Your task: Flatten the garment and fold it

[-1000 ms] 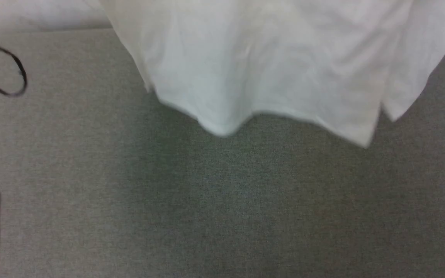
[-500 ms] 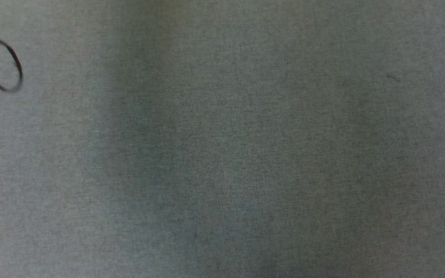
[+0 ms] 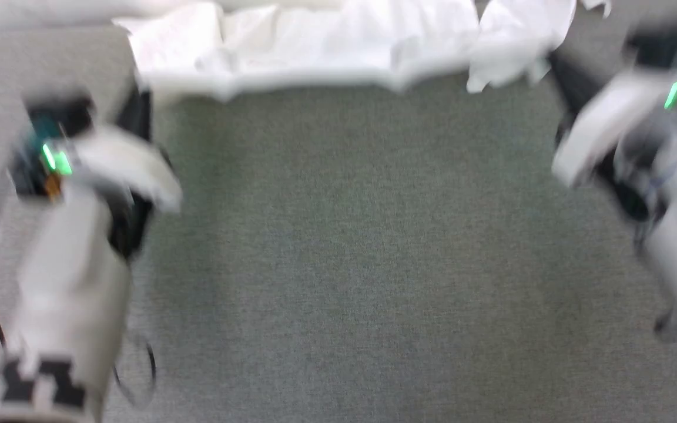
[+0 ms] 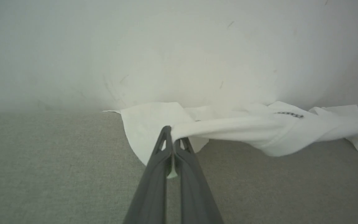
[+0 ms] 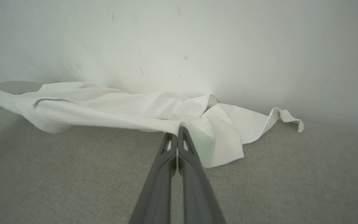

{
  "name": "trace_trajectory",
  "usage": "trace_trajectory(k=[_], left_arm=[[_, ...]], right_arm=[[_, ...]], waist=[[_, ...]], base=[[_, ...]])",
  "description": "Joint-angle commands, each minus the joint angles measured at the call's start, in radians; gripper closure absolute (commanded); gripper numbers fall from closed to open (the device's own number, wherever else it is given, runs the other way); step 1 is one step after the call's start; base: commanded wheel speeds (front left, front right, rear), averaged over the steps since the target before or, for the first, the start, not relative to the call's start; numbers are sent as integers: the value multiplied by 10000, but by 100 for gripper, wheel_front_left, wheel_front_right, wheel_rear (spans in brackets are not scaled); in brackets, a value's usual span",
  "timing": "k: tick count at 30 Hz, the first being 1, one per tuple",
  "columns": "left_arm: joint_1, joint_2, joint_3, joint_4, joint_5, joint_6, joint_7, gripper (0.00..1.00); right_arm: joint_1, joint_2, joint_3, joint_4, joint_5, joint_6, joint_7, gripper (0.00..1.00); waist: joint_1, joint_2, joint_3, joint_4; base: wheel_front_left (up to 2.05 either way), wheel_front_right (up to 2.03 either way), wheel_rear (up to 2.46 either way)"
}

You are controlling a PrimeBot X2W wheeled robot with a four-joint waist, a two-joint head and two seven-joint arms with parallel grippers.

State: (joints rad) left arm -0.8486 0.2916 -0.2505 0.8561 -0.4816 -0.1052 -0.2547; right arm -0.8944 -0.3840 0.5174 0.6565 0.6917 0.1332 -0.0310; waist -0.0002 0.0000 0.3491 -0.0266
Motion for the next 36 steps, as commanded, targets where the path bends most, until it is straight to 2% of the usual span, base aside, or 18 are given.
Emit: trace_trajectory(k=[1, 5, 9, 12, 16, 22, 27, 32, 35, 36], left_arm=[[335, 47, 86, -39, -53, -1, -52, 100], [2365, -67, 132, -634, -151, 153, -64, 100], [4330, 1, 23, -1732, -117, 444, -8, 100], [5771, 199, -68, -2965, -112, 789, 429, 100], [7715, 470, -130, -5021, -210, 1457, 1463, 100], [10449, 891, -188, -7963, -444, 2518, 3190, 100], [12048, 1165, -411, -9539, -658, 3115, 4562, 100], [13067, 1333, -529, -10319, -1026, 3429, 5516, 100], [13122, 1291, -528, -10537, -1092, 3439, 5488, 100], [13039, 1240, -538, -10528, -1105, 3374, 5376, 100]], right_arm=[[296, -76, -14, 18, 67, -25, -141, 100], [2059, -173, 92, -388, 115, -25, -646, 100], [3852, -346, -194, -1369, 4, -25, -808, 100], [5248, -400, -686, -2348, -278, -25, -520, 100], [7184, -263, -1587, -3801, -905, -25, 406, 100], [9975, 523, -3319, -6021, -1969, -25, 2076, 100], [11794, 1345, -4442, -7557, -2670, -25, 3306, 100], [13093, 2033, -5045, -8569, -3063, -25, 4374, 100], [13563, 2285, -5086, -8866, -3186, -25, 4921, 100], [13596, 2371, -5083, -8937, -3222, -25, 4959, 89]], waist=[[2, 0, -635, 133], [2, 0, -1334, 131], [2, 0, -1976, 73], [2, 0, -2364, 22], [2, 0, -2762, -16], [2, 0, -3131, 90], [2, 0, -3315, 253], [2, 0, -3423, 375], [2, 0, -3364, 424], [2, 0, -3340, 433]], base=[[0, 0, 0], [0, 0, 0], [0, 0, 0], [0, 0, 0], [0, 0, 0], [0, 0, 0], [0, 0, 0], [0, 0, 0], [0, 0, 0], [0, 0, 0]])
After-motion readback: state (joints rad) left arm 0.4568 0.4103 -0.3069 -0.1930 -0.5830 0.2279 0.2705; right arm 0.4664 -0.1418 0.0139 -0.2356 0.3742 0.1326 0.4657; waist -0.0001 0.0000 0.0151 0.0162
